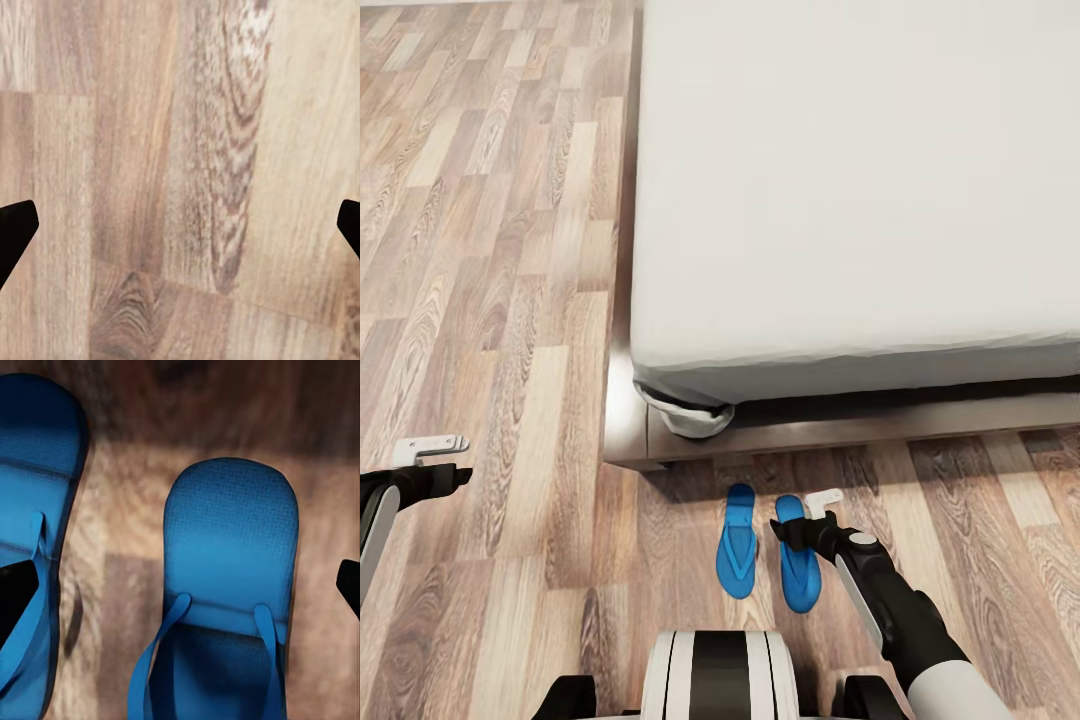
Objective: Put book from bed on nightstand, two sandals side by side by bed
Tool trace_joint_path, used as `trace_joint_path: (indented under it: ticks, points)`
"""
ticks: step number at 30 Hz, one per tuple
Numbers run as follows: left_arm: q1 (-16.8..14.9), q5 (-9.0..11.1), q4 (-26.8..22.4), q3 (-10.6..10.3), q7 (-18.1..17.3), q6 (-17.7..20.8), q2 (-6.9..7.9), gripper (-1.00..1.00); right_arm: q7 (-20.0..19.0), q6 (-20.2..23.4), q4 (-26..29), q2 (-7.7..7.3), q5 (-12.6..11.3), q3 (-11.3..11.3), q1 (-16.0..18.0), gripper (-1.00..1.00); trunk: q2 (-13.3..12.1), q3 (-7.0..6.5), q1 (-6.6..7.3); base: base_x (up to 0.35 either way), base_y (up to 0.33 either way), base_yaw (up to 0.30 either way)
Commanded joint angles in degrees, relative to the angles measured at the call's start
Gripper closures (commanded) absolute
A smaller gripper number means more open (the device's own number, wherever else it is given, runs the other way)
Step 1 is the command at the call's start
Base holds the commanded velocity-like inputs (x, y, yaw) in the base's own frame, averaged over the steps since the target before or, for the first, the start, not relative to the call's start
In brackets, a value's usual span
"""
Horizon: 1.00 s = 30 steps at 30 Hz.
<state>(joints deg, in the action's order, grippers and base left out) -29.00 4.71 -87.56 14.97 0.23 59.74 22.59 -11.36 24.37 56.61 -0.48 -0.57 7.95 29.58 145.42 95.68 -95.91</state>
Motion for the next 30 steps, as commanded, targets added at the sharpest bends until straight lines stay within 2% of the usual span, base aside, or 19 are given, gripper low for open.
trace_joint_path:
  ticks: [1,18,22,30]
  points:
    - [0.0,0.3,0.0,0.1,0.0,0.3,0.0,-1.0,-0.1,0.3,0.1,-0.05,-0.1,0.1,0.0,-1.0,0.0,0.03,0.01,0.0,0.0,0.0]
    - [0.0,0.3,0.0,0.1,0.1,0.3,-0.01,-1.0,-0.7,-2.4,0.3,-0.13,-0.1,-0.1,0.0,-1.0,0.0,0.03,0.01,0.0,0.0,0.0]
    - [-0.5,-0.4,-0.3,-0.5,0.1,0.0,0.25,-1.0,-0.9,-2.5,1.6,-0.27,-0.3,-1.4,1.3,-1.0,0.0,0.03,0.01,0.0,0.0,0.0]
    - [-0.5,-0.4,-0.3,-0.5,0.1,0.0,0.25,-1.0,-0.9,-2.5,2.4,-0.27,-0.3,-1.5,2.0,-1.0,0.0,0.03,0.01,0.0,0.0,0.0]
